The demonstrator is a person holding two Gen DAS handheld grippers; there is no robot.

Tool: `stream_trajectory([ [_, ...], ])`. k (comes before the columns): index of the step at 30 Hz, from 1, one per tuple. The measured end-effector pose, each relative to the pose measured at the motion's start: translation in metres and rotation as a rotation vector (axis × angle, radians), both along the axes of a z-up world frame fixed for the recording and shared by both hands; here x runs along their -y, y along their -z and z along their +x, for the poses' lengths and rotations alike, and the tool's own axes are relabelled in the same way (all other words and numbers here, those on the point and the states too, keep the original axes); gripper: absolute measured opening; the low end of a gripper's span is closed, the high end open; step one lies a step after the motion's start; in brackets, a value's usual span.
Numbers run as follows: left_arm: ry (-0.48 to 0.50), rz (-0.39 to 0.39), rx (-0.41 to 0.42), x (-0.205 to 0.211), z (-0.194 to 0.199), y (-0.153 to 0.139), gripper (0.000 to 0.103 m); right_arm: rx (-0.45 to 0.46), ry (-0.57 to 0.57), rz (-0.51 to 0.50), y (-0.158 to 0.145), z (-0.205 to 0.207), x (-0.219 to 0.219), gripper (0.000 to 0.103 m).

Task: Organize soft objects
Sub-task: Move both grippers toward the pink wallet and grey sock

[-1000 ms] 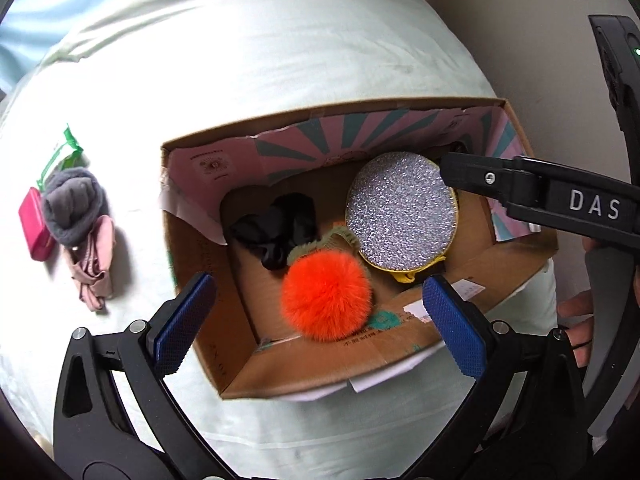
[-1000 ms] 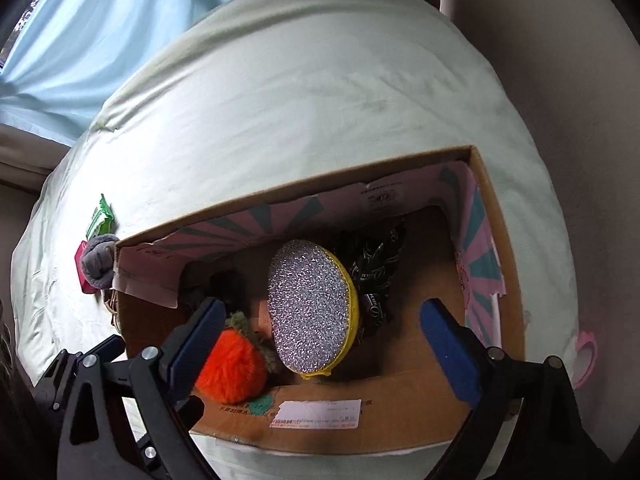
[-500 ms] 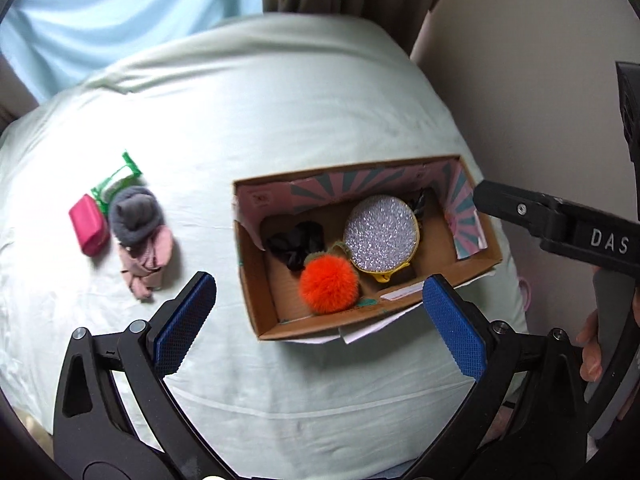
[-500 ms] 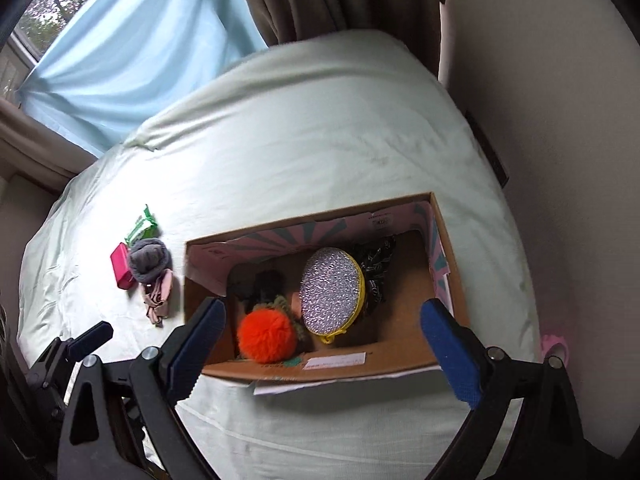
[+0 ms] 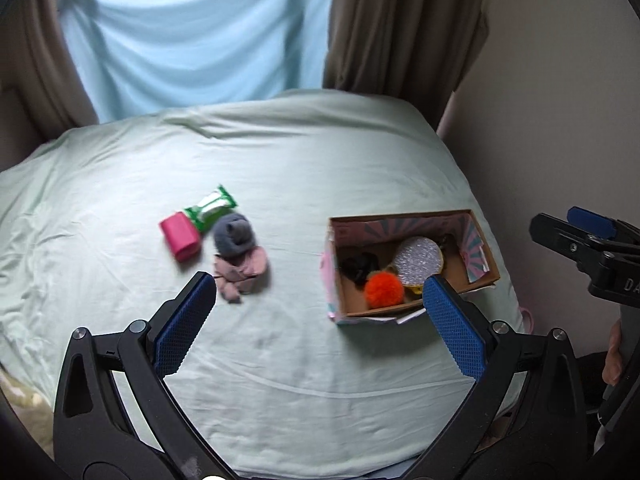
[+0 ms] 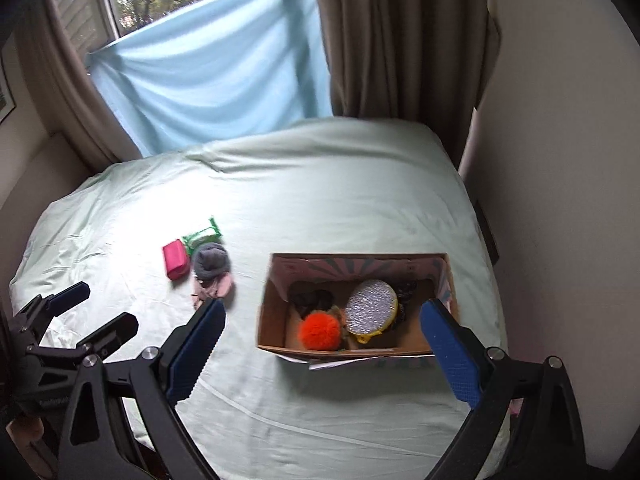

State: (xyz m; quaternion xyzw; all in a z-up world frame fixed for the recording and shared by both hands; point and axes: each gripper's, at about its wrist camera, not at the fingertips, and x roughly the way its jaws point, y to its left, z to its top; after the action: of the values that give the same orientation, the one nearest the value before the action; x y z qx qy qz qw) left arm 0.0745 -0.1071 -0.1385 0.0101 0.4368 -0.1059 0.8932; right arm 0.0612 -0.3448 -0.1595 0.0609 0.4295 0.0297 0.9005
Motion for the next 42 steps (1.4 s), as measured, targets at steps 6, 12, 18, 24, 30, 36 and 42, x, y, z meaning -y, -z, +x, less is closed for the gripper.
stream_trajectory([
  [6, -0.046, 0.004, 0.05, -0.063, -0.021, -0.019, 0.103, 0.07, -0.031, -0.037, -0.019, -0.023, -0.055, 0.097],
  [12, -0.062, -0.015, 0.06, -0.118, -0.026, -0.025, 0.103, 0.112, -0.034, -0.002, -0.028, -0.036, -0.104, 0.097],
  [18, -0.055, -0.025, 0.057, -0.163, -0.016, -0.023, 0.103, 0.106, -0.033, 0.018, -0.025, -0.034, -0.15, 0.097],
  [24, -0.038, -0.028, 0.011, -0.199, 0.012, -0.004, 0.103, 0.084, -0.015, 0.046, -0.008, -0.019, -0.19, 0.097],
  [30, -0.036, -0.04, -0.065, -0.225, 0.056, 0.028, 0.103, 0.06, 0.005, 0.066, 0.024, 0.008, -0.226, 0.097],
  [36, -0.05, -0.058, -0.121, -0.232, 0.111, 0.069, 0.103, 0.042, 0.016, 0.078, 0.066, 0.042, -0.25, 0.097],
  [42, -0.078, -0.073, -0.192, -0.23, 0.17, 0.125, 0.102, 0.006, 0.018, 0.058, 0.119, 0.081, -0.265, 0.097],
])
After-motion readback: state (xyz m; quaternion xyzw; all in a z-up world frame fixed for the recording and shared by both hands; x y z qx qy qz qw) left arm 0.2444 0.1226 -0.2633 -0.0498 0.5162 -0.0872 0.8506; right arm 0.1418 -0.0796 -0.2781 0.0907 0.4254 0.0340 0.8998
